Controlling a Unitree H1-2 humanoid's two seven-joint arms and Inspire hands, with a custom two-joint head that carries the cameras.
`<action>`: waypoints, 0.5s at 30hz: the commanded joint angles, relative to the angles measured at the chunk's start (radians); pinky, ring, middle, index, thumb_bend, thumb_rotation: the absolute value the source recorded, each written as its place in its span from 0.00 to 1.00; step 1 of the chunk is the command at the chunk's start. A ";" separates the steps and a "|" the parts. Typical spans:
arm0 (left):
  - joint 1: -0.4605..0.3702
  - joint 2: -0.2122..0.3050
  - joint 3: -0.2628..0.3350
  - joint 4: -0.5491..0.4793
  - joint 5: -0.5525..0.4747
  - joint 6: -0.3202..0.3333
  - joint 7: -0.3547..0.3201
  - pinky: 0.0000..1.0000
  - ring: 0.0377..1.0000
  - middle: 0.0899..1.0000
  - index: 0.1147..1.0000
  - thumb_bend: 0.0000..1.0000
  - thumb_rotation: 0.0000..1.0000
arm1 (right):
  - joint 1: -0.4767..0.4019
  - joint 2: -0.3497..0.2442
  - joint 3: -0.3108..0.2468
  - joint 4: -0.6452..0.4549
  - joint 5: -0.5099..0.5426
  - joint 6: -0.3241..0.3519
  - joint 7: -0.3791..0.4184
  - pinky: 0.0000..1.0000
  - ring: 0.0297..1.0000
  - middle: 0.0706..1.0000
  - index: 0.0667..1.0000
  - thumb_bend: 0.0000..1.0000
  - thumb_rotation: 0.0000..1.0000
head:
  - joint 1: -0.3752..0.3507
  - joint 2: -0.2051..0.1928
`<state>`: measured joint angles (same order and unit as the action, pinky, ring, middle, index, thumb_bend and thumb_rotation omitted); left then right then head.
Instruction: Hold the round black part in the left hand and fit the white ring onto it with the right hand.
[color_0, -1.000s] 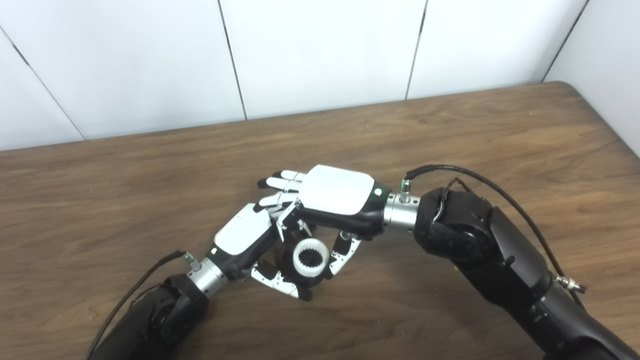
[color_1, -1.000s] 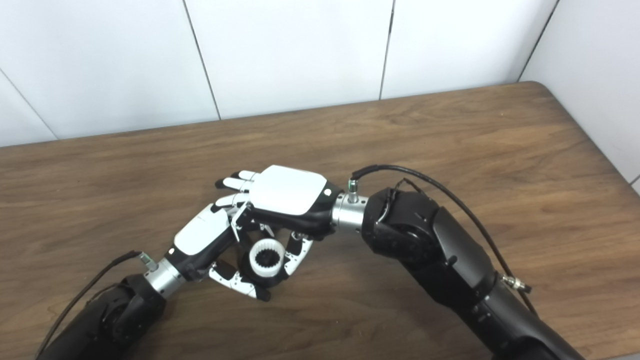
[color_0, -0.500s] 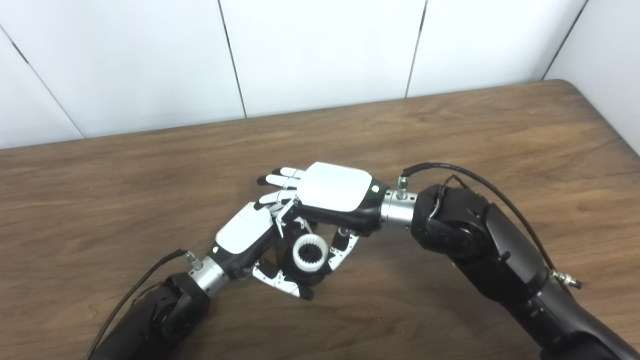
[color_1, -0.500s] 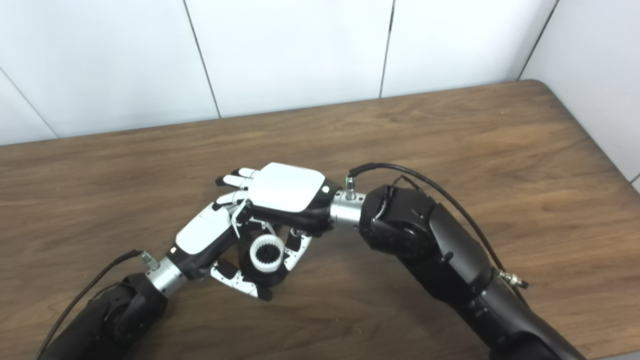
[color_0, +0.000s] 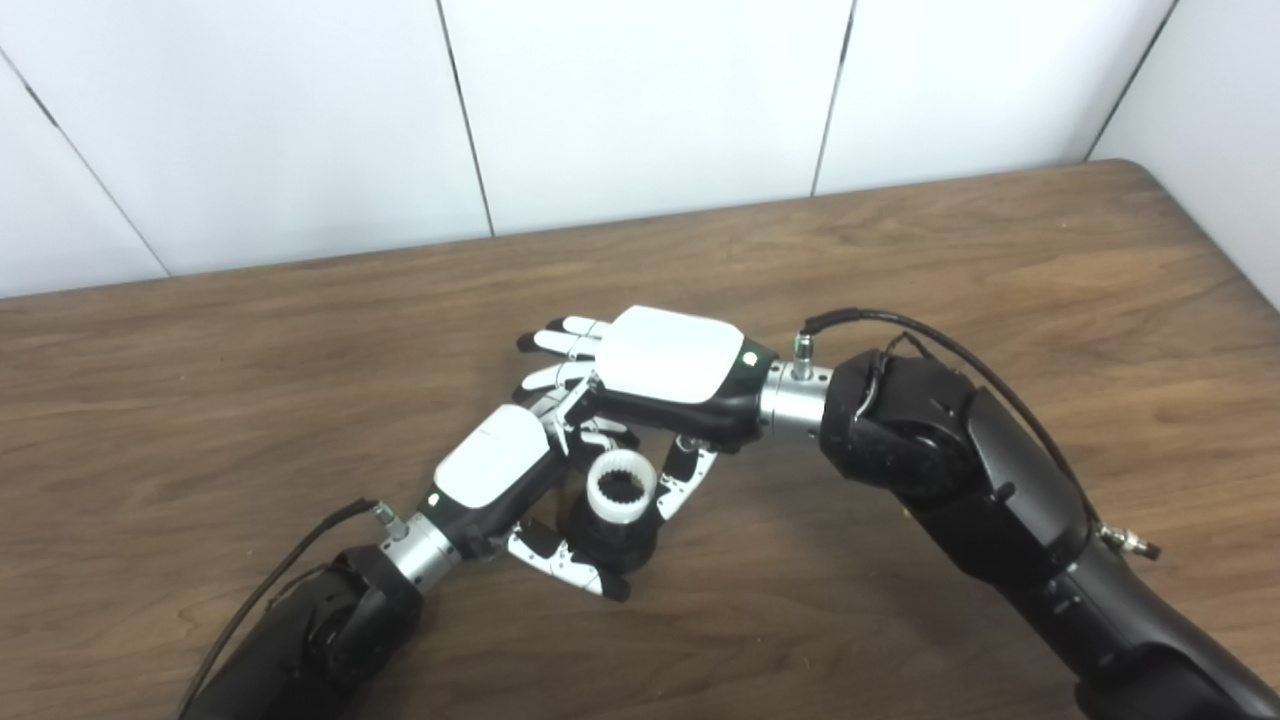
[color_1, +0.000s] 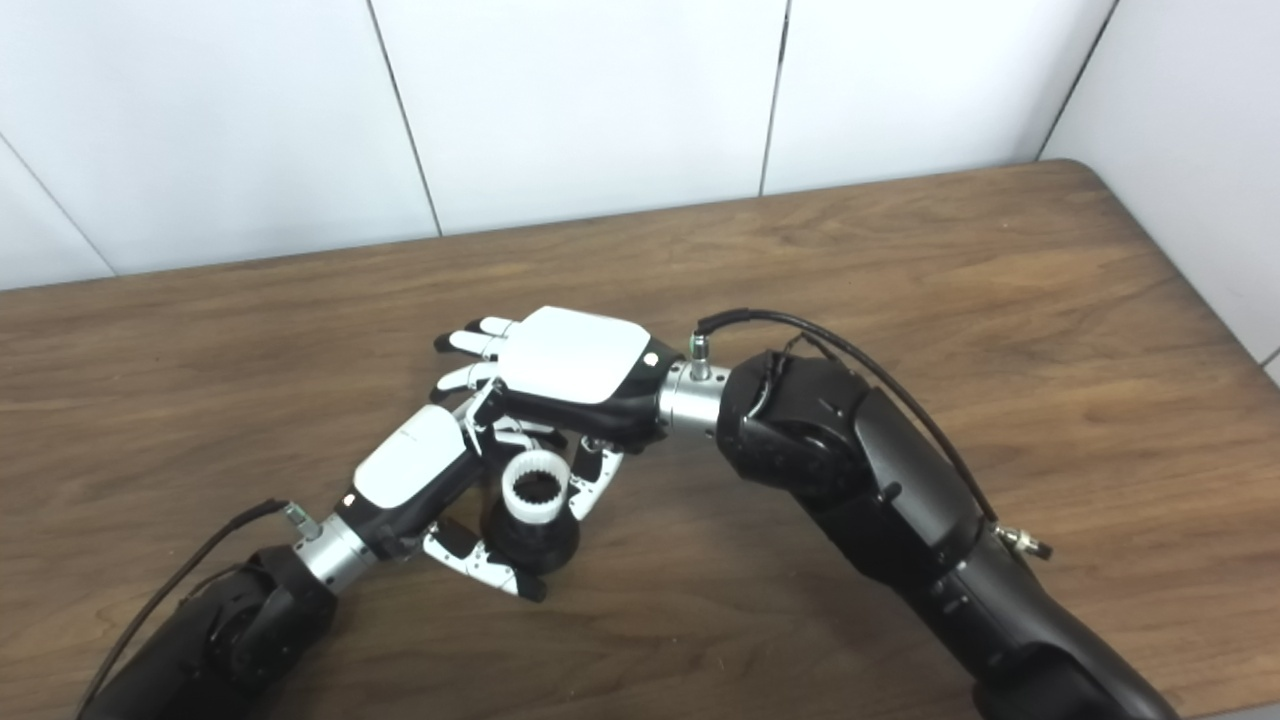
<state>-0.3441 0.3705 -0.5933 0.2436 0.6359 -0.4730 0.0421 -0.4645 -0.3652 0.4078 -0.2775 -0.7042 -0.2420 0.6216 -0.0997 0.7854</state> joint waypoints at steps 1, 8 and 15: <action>0.011 -0.005 -0.011 -0.010 0.023 0.004 -0.029 1.00 0.92 0.75 0.42 0.52 0.05 | -0.036 0.002 -0.008 -0.011 0.007 -0.022 -0.030 1.00 1.00 0.87 0.45 0.53 0.14 | -0.001 0.001; 0.013 -0.009 -0.002 -0.016 0.032 0.005 -0.034 1.00 0.92 0.74 0.42 0.52 0.05 | -0.017 0.005 0.005 -0.005 0.002 -0.028 -0.036 1.00 1.00 0.87 0.45 0.53 0.14 | 0.003 0.007; 0.013 -0.012 0.011 -0.027 0.031 0.006 -0.054 1.00 0.93 0.74 0.42 0.52 0.05 | 0.001 0.004 0.014 -0.009 0.011 -0.025 -0.034 1.00 1.00 0.88 0.45 0.53 0.14 | 0.005 0.014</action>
<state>-0.3334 0.3611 -0.5749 0.2310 0.6408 -0.4720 0.0251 -0.4416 -0.3643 0.4260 -0.2677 -0.7085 -0.2464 0.6081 -0.0936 0.7977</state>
